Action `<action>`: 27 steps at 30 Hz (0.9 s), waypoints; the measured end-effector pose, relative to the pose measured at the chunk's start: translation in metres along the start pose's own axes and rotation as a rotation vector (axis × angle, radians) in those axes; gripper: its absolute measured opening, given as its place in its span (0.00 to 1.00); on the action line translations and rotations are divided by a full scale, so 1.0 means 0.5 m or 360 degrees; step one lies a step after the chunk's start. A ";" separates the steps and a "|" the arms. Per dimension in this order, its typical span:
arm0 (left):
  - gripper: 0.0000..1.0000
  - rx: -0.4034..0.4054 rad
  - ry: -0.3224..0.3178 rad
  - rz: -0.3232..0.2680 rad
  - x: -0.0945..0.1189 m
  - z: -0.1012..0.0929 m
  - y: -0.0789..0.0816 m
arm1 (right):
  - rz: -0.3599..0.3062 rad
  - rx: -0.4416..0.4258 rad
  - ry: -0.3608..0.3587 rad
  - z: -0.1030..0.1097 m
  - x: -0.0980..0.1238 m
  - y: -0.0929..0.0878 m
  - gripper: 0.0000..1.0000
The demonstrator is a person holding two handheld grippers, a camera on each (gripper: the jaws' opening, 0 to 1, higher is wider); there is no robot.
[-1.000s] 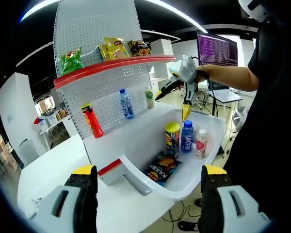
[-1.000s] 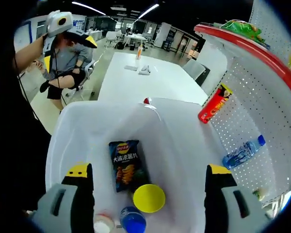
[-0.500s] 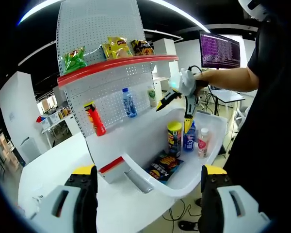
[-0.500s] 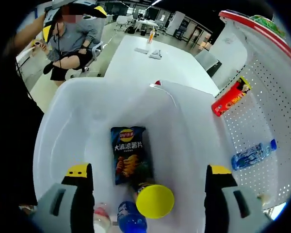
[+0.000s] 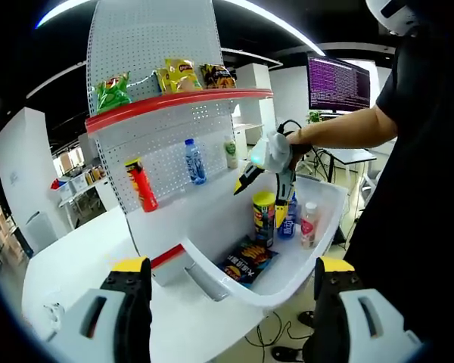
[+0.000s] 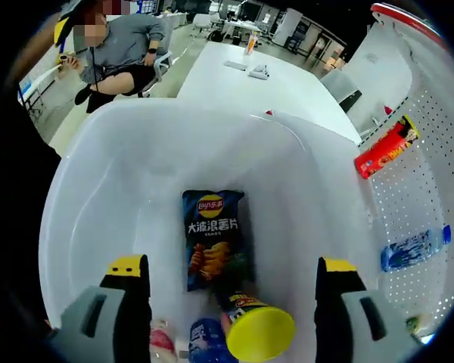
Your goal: Place the items from the shopping basket onto the snack and drink counter
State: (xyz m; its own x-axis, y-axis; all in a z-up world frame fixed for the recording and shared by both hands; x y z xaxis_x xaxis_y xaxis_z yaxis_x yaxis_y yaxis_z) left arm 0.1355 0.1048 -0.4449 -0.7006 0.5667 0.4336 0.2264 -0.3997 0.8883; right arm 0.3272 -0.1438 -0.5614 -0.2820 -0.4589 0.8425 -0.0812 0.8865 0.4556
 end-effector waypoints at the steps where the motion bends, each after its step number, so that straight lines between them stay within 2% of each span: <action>1: 0.88 0.0001 0.0003 -0.0002 0.000 0.000 -0.001 | 0.0006 0.0002 0.0000 0.002 -0.004 0.003 0.88; 6: 0.88 0.0014 -0.0005 0.0003 -0.001 0.000 -0.007 | 0.0032 0.0035 0.0035 0.012 -0.032 0.010 0.89; 7: 0.88 0.0017 -0.0006 0.0004 0.000 0.000 -0.009 | 0.0049 0.0059 0.0072 0.019 -0.040 0.009 0.89; 17: 0.88 0.0036 0.0027 0.0001 0.010 0.003 -0.016 | 0.0120 0.0133 0.0114 0.034 -0.108 0.011 0.88; 27: 0.88 0.0049 0.0029 0.0035 0.014 -0.002 -0.026 | 0.0208 0.0174 0.0158 0.043 -0.172 -0.003 0.87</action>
State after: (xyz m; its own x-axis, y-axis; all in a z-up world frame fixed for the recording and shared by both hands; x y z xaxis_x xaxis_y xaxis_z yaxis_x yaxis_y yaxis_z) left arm 0.1271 0.1133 -0.4536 -0.7073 0.5446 0.4507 0.2628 -0.3893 0.8828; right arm 0.3311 -0.1041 -0.6407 -0.2015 -0.3382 0.9192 -0.1551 0.9377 0.3110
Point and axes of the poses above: the point that each gripper's makers call its tool centre point, and the gripper's own axes: x roughly backward along the fingers, z roughly to its left, y roughly out of its top, the point moved 8 cm from there along x, roughly backward along the fingers, and after that the axes turned 1 degree about -x, right-handed, at the moved point
